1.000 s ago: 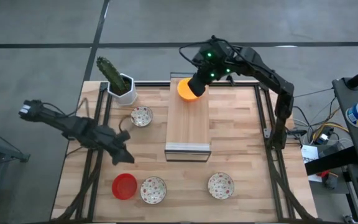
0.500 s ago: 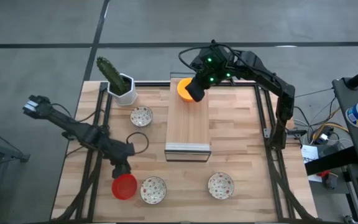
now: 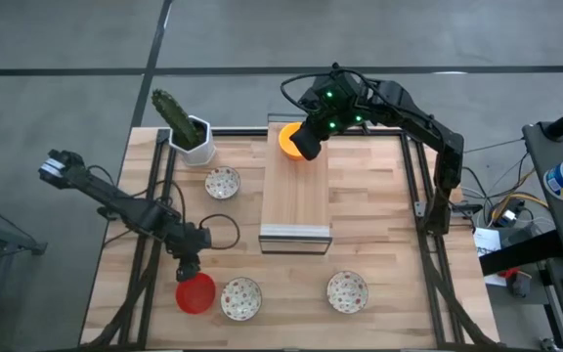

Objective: Pick & Place Mini bowls
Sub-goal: Stack the red bowl on the yellow bowl on the shelf

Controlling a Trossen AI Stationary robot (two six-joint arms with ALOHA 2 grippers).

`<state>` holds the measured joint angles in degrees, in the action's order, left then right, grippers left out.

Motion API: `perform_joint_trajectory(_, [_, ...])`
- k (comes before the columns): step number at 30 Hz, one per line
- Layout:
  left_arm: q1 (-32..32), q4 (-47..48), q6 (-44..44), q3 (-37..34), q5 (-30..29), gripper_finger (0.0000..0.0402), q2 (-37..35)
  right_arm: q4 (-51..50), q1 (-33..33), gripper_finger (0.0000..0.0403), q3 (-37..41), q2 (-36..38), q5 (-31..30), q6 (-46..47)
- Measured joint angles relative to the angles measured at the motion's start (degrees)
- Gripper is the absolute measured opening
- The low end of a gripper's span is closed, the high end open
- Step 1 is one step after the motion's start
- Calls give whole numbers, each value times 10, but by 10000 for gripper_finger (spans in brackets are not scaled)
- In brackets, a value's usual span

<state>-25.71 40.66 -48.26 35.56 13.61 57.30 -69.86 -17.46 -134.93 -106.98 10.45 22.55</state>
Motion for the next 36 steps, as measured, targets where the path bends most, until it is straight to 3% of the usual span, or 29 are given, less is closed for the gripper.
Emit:
perform_joint_trajectory(5, [0,2,-10,-1,0,100,0,0,3,8,0,0,0,0])
perform_joint_trajectory(15, [-8,0,63,-2,0,100,18,2,4,8,1,0,0,0])
perform_joint_trajectory(36, [-36,-38,63,-2,4,100,93,3,4,8,2,0,-2,-2])
